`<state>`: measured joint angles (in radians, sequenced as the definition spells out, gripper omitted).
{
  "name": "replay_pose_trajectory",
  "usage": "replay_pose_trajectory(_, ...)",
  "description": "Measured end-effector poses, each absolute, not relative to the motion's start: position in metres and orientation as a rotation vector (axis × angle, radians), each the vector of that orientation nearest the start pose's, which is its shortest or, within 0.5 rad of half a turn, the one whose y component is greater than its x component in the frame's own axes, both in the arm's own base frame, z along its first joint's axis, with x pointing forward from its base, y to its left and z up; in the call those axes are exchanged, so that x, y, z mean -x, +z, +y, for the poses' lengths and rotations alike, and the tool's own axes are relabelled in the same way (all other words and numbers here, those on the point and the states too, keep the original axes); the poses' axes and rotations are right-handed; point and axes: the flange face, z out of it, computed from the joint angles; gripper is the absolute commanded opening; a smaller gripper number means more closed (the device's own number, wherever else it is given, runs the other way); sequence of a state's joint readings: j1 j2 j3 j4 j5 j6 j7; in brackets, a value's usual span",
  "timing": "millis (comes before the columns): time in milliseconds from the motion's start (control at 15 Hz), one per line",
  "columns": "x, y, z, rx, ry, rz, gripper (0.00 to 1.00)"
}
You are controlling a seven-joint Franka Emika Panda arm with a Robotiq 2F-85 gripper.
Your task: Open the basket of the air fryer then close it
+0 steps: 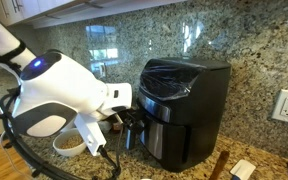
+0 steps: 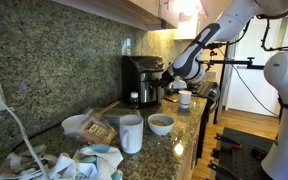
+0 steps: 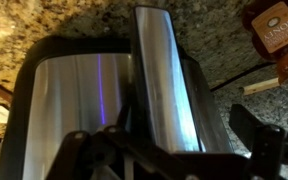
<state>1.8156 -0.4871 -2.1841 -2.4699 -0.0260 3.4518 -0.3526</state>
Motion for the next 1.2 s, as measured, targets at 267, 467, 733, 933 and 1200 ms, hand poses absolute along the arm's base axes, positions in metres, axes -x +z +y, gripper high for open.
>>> replay_pose_trajectory(267, -0.482, 0.254, -0.179, 2.82, -1.108, 0.254, 1.0)
replay_pose_trajectory(467, -0.48, 0.254, -0.177, 2.827, -1.104, 0.248, 1.0)
replay_pose_trajectory(733, -0.473, 0.257, -0.174, 2.856, -1.096, 0.228, 1.0)
replay_pose_trajectory(933, -0.464, 0.259, -0.169, 2.89, -1.083, 0.207, 1.0)
replay_pose_trajectory(1200, -0.452, 0.261, -0.16, 2.929, -1.059, 0.171, 1.0)
